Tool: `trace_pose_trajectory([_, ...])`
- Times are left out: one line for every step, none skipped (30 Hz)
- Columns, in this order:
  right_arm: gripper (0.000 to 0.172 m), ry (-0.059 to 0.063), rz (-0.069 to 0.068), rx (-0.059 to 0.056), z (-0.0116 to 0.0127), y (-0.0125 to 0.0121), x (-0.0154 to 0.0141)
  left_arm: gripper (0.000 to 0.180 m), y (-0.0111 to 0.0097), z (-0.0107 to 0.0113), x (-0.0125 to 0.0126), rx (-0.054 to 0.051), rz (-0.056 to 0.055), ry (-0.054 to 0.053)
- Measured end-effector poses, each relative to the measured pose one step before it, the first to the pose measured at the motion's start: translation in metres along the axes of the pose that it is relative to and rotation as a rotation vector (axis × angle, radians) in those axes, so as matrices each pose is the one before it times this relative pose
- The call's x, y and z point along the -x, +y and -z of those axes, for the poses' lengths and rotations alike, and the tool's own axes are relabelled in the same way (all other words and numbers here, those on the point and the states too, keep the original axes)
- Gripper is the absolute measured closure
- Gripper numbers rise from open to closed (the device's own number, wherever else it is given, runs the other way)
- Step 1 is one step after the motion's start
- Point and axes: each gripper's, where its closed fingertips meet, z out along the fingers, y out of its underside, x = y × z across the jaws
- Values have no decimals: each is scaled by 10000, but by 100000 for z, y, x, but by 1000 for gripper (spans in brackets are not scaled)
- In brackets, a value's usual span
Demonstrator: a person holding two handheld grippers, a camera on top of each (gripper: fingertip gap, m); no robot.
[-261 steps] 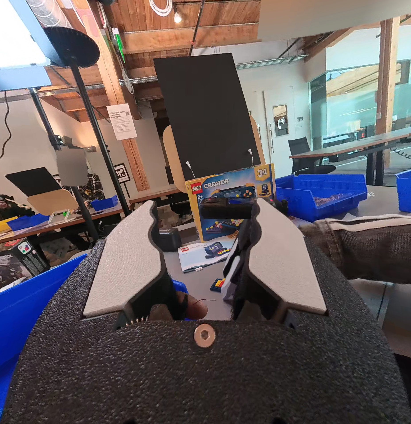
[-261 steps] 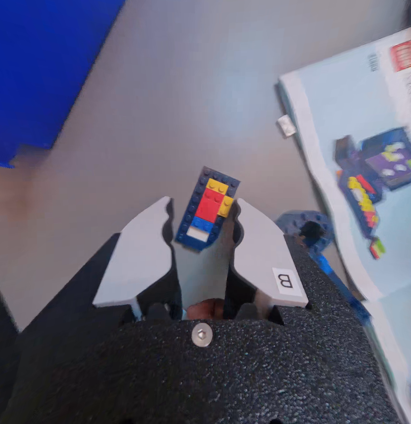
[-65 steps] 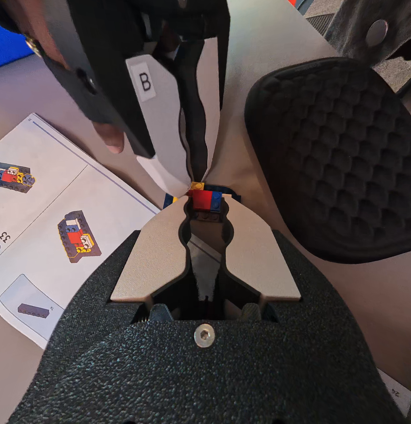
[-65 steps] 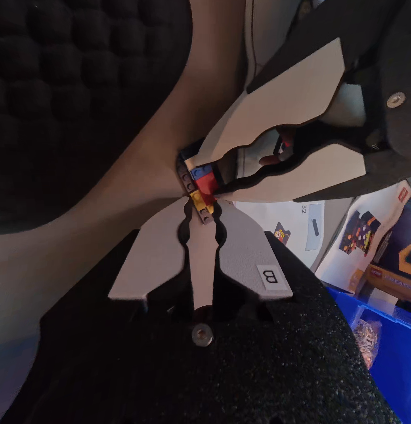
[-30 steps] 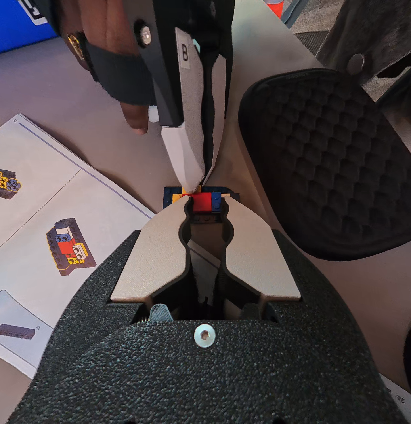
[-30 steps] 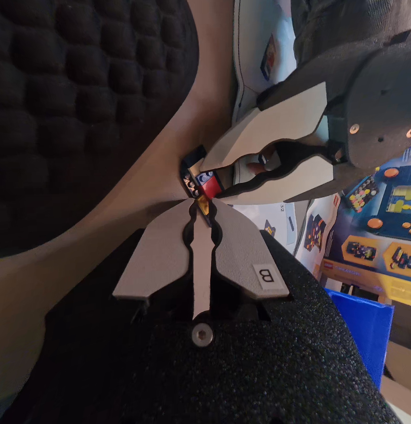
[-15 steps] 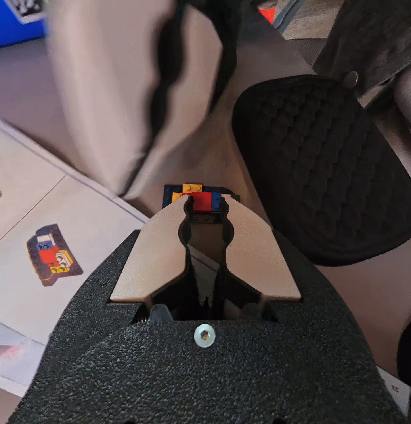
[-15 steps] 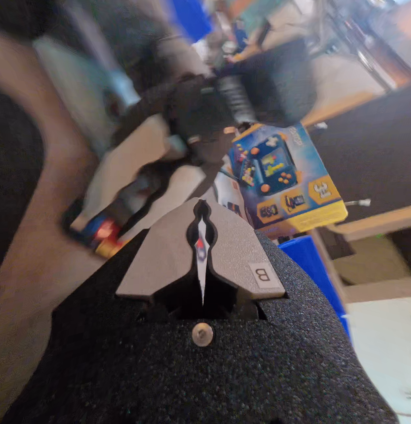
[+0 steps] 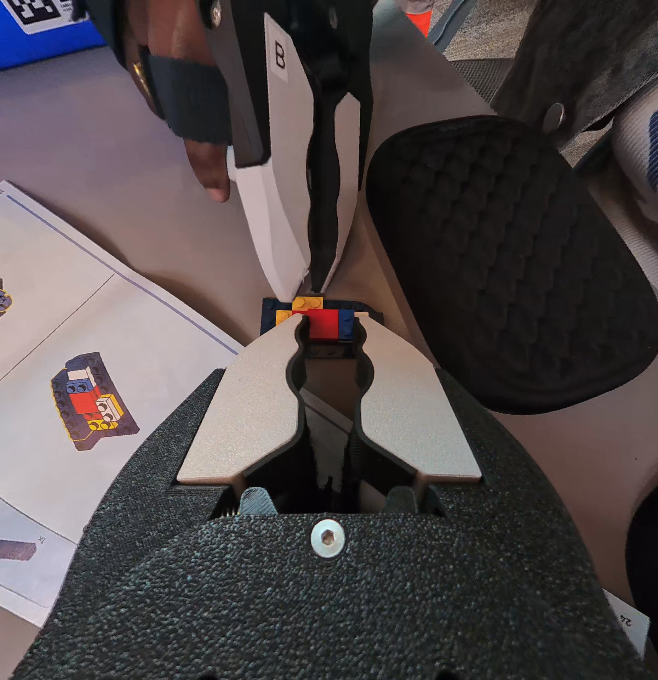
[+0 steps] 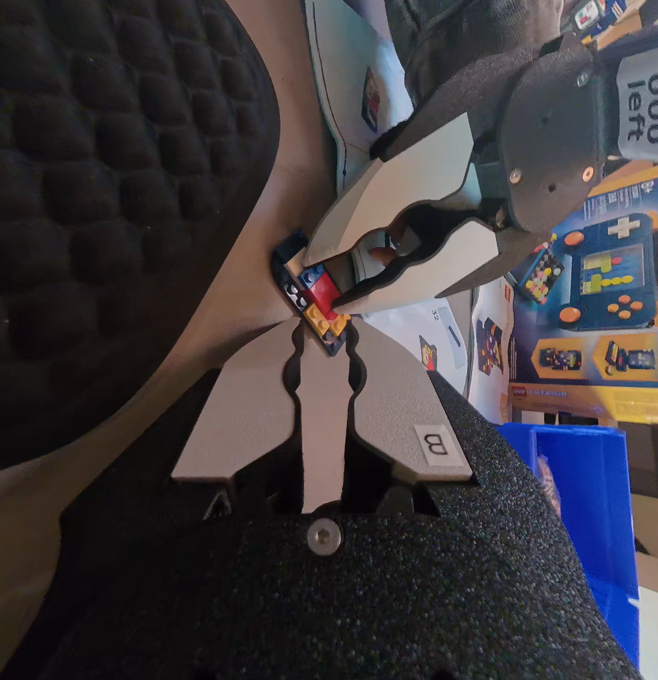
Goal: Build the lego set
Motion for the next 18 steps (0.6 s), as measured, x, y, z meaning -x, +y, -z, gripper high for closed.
trace_pose_trajectory([151, -135, 266, 2, -77, -107, 10, 157, -5, 11, -2, -4, -5, -4])
trace_pose_trajectory([151, -173, 253, 80, -90, -65, -29, 157, -6, -2, -3, -4, 14, 11])
trace_pose_trajectory([151, -203, 216, 76, -116, -66, -9, 157, -8, 12, -9, -4, 14, 14])
trace_pose_trajectory([153, -243, 262, 27, -78, -98, 91, 157, -9, 11, -6, -5, 4, 10])
trace_pose_trajectory([154, -193, 234, 35, -22, -40, 59, 157, 0, 4, -2, -5, -5, -3])
trace_pose_trajectory([155, -147, 215, 26, -10, -48, 69, 157, -9, 3, -3, -3, -20, -18])
trace_pose_trajectory([156, -30, 319, -10, -2, -54, 57, 157, -8, -10, -4, -3, -8, -8])
trace_pose_trajectory([157, 23, 412, -42, -7, -69, 80, 157, -1, 12, -12, -2, -14, -14])
trace_pose_trajectory([158, 100, 350, -53, 6, -36, -29, 157, -7, 5, 3, -1, -11, -12])
trace_pose_trajectory([156, 215, 272, -70, 18, -14, -73, 157, -11, 7, -6, -1, 27, 13])
trace_pose_trajectory([158, 212, 253, -97, 6, -31, 55, 157, 3, 7, -2, -1, 25, 4])
trace_pose_trajectory([165, 152, 142, -72, -33, -41, 302, 157, 14, 31, 1, 2, 10, -6])
trace_pose_trajectory([167, 465, -29, -33, 20, -37, -70, 157, 25, 36, 8, -10, 78, 37])
trace_pose_trajectory([167, 377, -99, 54, 45, -17, -65, 157, 5, 25, -3, -3, 86, 48])
trace_pose_trajectory([167, 225, -45, 111, 32, 2, -26, 157, 3, 8, -1, -7, 73, 31])
trace_pose_trajectory([168, 150, -108, 62, -2, 4, -25, 157, 5, 24, -2, 2, 22, 4])
trace_pose_trajectory([169, 250, -73, -8, -8, -11, -58, 158, 24, 39, -4, -2, 42, 19])
trace_pose_trajectory([169, 227, -221, -17, -1, -2, -32, 157, 28, 43, -2, 0, 3, -31])
